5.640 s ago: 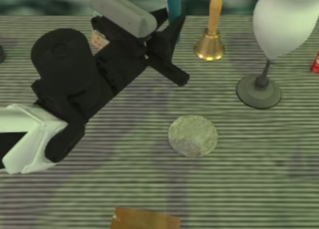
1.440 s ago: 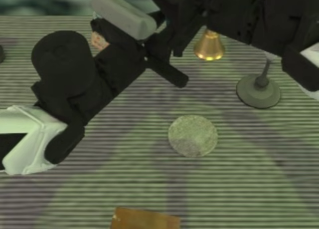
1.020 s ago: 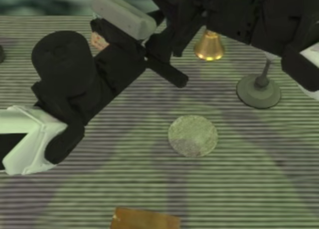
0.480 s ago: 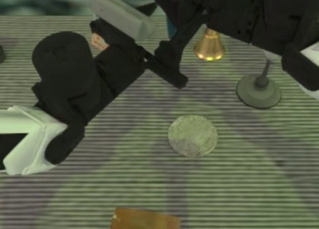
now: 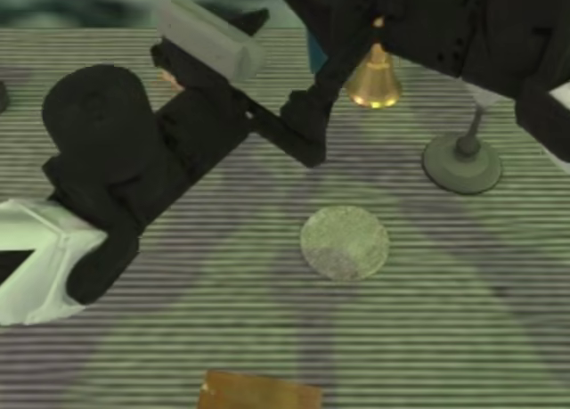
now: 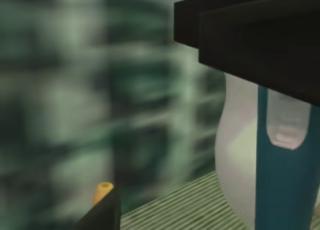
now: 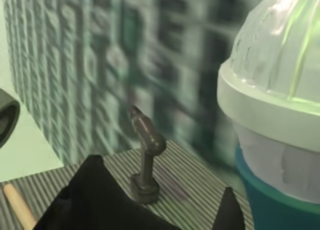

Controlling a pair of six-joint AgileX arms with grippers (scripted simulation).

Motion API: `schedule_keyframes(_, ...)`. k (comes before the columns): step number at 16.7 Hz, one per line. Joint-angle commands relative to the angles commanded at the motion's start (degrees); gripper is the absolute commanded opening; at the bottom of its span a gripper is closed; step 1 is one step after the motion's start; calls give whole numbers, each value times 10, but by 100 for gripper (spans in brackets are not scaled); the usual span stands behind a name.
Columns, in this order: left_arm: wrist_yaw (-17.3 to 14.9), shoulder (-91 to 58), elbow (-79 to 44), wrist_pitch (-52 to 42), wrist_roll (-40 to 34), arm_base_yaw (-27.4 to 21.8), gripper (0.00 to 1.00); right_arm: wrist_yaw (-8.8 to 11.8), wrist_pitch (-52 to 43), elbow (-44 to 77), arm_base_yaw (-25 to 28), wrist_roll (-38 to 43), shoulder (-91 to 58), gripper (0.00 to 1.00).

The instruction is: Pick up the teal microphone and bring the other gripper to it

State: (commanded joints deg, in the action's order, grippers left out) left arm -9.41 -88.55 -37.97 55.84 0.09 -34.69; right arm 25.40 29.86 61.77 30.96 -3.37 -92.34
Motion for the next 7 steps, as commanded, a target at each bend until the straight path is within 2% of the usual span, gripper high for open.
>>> schedule_keyframes(5,-16,111,107,-3,-2,26,100,51,3,-35,-44,-1,38,0)
schedule_keyframes(7,-20,129,125,-2,-3,31,100,62,2,-44,-54,-3,44,0)
